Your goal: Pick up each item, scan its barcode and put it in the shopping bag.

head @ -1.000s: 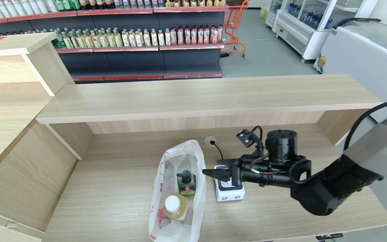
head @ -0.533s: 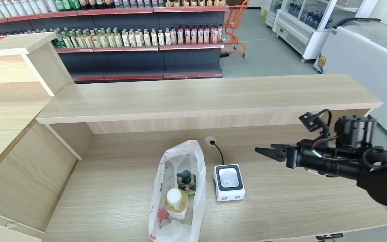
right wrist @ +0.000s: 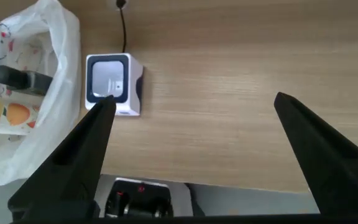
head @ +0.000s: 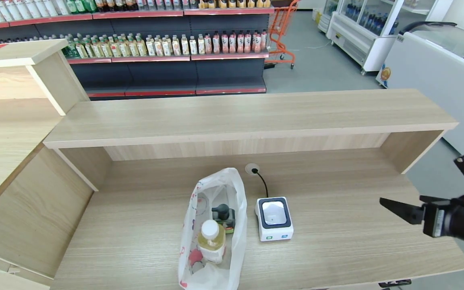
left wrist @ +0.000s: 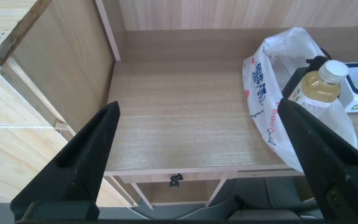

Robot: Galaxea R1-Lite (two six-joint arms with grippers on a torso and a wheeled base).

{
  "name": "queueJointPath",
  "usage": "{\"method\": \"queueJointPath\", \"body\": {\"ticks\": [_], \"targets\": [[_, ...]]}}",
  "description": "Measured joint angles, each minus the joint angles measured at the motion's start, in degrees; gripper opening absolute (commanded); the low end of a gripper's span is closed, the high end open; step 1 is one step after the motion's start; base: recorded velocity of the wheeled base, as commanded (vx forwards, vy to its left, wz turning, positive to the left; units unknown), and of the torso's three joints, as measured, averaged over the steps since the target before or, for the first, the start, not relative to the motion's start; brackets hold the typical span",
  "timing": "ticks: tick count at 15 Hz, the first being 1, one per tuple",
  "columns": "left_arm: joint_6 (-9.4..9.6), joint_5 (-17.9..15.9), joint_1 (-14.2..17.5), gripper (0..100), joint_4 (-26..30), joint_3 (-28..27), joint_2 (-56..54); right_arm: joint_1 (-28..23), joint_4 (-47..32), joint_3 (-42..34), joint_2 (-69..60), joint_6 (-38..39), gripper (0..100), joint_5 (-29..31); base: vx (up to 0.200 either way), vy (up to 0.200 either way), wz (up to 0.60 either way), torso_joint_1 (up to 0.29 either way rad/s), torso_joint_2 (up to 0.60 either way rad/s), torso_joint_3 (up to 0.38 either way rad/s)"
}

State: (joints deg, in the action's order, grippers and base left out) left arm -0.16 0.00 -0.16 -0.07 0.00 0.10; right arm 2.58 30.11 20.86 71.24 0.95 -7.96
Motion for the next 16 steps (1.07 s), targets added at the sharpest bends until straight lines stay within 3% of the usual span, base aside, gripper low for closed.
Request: {"method": "queueJointPath", "body": {"ticks": [3,9,10,16], "targets": [[0.0,0.0,0.0,100,0.0,0.0,0.0,-0.4,-1.9,-10.6,-16.7,-0.6,100,2.4,0.0,0.0,0.0,0.0,0.0,0.0],[0.0,0.0,0.0,100,0.0,0.0,0.0,-2.2,-26.0,-19.0,-58.1,-5.1,100,2.7,0.0,0.0,0.0,0.0,0.0,0.0],[0.0,0.0,0.0,100,0.0,0.0,0.0,-2.5,-29.1,-19.9,-62.4,-6.3,100,3.1,0.0,0.0,0.0,0.0,0.0,0.0],[0.0,0.0,0.0,100,0.0,0.0,0.0,-2.8,-29.8,-20.8,-70.9,-6.6,100,3.2,0.0,0.0,0.0,0.0,0.0,0.0]]}}
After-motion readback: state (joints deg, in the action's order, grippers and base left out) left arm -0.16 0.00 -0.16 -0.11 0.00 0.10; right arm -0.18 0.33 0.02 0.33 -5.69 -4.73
